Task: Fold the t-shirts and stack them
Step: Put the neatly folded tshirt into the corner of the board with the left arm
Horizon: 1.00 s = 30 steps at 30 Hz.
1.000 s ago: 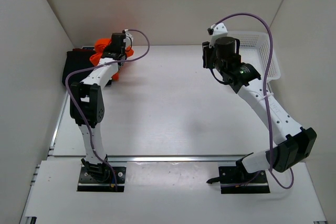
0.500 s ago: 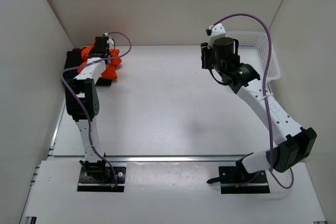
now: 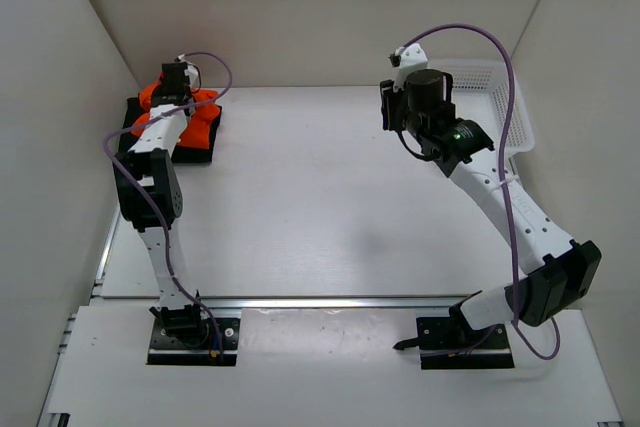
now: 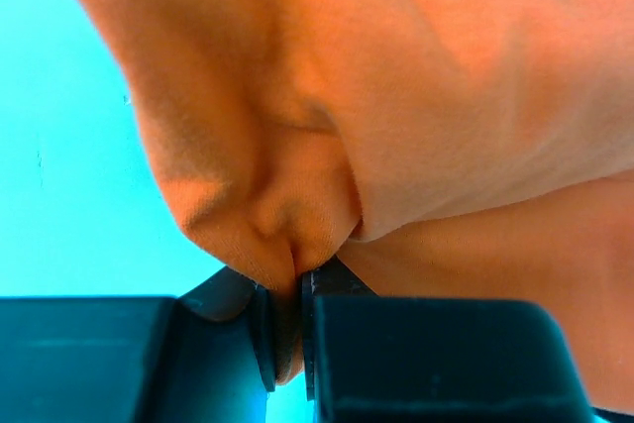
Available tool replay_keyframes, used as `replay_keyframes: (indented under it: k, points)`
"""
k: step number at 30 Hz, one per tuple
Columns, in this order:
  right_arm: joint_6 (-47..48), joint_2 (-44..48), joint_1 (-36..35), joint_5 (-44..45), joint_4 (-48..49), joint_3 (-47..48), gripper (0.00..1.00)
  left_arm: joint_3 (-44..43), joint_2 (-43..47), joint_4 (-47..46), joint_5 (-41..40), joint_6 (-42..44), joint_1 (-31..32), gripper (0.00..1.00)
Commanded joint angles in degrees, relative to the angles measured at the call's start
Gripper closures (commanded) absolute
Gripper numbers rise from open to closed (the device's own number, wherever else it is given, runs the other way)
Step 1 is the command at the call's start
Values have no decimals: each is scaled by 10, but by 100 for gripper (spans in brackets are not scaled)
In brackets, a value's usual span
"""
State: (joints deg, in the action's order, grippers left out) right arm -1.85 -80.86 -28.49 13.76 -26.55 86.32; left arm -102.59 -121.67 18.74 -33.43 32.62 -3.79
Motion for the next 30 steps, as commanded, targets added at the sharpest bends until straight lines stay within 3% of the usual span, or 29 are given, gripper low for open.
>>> replay_keyframes:
  k: [1, 4, 5, 6, 7, 9, 11, 15, 18, 20, 22, 24, 26, 28, 30]
  points:
    - [5, -5, -2, -1, 20, 30, 67, -20, -11, -8, -16, 9, -16, 100]
    - [9, -9, -2, -5, 18, 29, 66, -30, -23, 3, -21, 5, -12, 98]
    - [9, -8, -3, -4, 20, 35, 66, -23, -26, -7, -27, 5, -14, 84]
    - [9, -8, -2, -6, 20, 35, 65, -17, -25, -21, -48, 5, -10, 59]
    - [9, -10, -4, -7, 20, 38, 65, -15, -27, -28, -68, 5, -12, 47]
    - [11, -11, -6, -12, 14, 39, 64, -32, -39, -35, -98, 1, -16, 13]
    - [10, -12, -9, -15, 11, 42, 65, -76, -58, -7, -118, -19, -22, 1]
    - [9, -15, -13, -17, 6, 43, 65, -161, -50, 65, -96, -87, -53, 1]
    - [2, -8, -9, -25, 9, 36, 65, -110, -4, 39, -80, -71, -38, 1]
    - [-6, -10, -7, -28, 7, 33, 65, -64, 33, 26, -28, -67, -19, 3]
    - [-5, -14, -7, -30, 6, 38, 66, -34, 62, 56, 45, -74, -6, 11]
    - [-5, -19, -10, -34, 4, 42, 66, -53, 51, 104, 99, -82, 5, 30]
    - [-10, -24, -12, -27, 4, 46, 66, -123, 9, 201, 175, -112, 3, 44]
    - [-4, -18, -18, -23, 9, 42, 66, -268, -78, 280, 230, -147, -18, 68]
    - [-10, -13, -24, -16, 22, 21, 67, -383, -136, 348, 297, -162, -39, 78]
